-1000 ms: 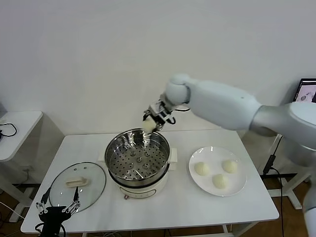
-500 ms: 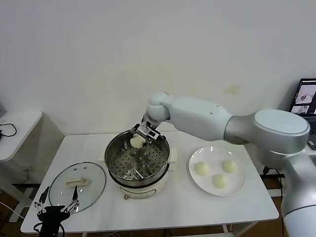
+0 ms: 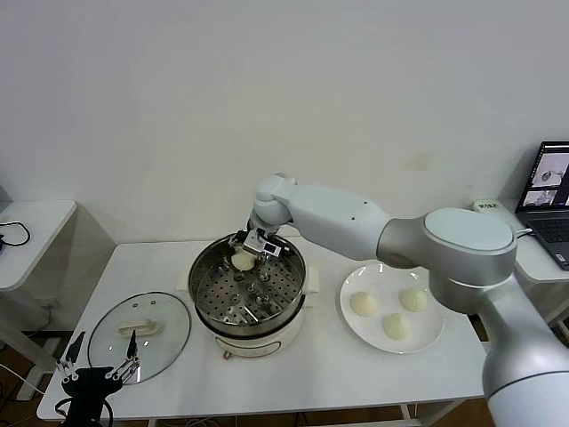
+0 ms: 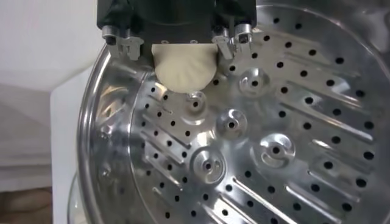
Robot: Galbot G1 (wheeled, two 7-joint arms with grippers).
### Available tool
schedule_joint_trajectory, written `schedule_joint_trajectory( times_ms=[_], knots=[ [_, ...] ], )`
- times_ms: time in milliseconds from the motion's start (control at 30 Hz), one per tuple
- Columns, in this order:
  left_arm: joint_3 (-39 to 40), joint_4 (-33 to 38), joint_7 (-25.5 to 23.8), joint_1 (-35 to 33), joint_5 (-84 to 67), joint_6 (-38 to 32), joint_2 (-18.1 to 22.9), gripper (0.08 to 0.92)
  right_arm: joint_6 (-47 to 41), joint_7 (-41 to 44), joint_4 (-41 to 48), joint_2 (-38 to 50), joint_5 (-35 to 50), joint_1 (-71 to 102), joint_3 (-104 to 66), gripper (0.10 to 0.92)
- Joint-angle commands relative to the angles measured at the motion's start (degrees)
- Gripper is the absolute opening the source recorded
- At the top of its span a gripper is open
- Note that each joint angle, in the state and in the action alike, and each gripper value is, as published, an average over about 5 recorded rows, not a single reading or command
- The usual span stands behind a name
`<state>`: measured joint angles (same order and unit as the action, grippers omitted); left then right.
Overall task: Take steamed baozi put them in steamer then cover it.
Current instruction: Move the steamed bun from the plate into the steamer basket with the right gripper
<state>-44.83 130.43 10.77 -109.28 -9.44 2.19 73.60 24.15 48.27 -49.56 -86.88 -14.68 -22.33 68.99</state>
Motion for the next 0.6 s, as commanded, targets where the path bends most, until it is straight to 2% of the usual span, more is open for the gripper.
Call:
schedule_joint_trajectory(
  times_ms=[33, 100, 233, 600],
  knots=[
    [0.0, 0.3, 0.0, 0.0, 0.0, 0.0, 0.0, 0.823, 2.2, -0.7, 2.7, -1.4, -2.6, 0.6, -0.6, 0.751],
    [-0.1, 0.3, 0.0, 0.0, 0.0, 0.0, 0.0, 0.823, 1.9, -0.7, 1.9, -1.1, -1.2, 0.2, -0.5, 0.795],
    [-0.3, 0.5, 0.0, -0.1, 0.0, 0.0, 0.0, 0.823, -1.0, 1.4, -1.5, 0.5, 4.2, -2.2, 0.6, 0.82],
    [-1.3, -0.6, -0.3, 0.8, -0.6, 0.2, -1.3, 0.823, -21.5, 12.8, -17.0, 12.4, 22.0, -12.6, 1.3, 0.823]
  ],
)
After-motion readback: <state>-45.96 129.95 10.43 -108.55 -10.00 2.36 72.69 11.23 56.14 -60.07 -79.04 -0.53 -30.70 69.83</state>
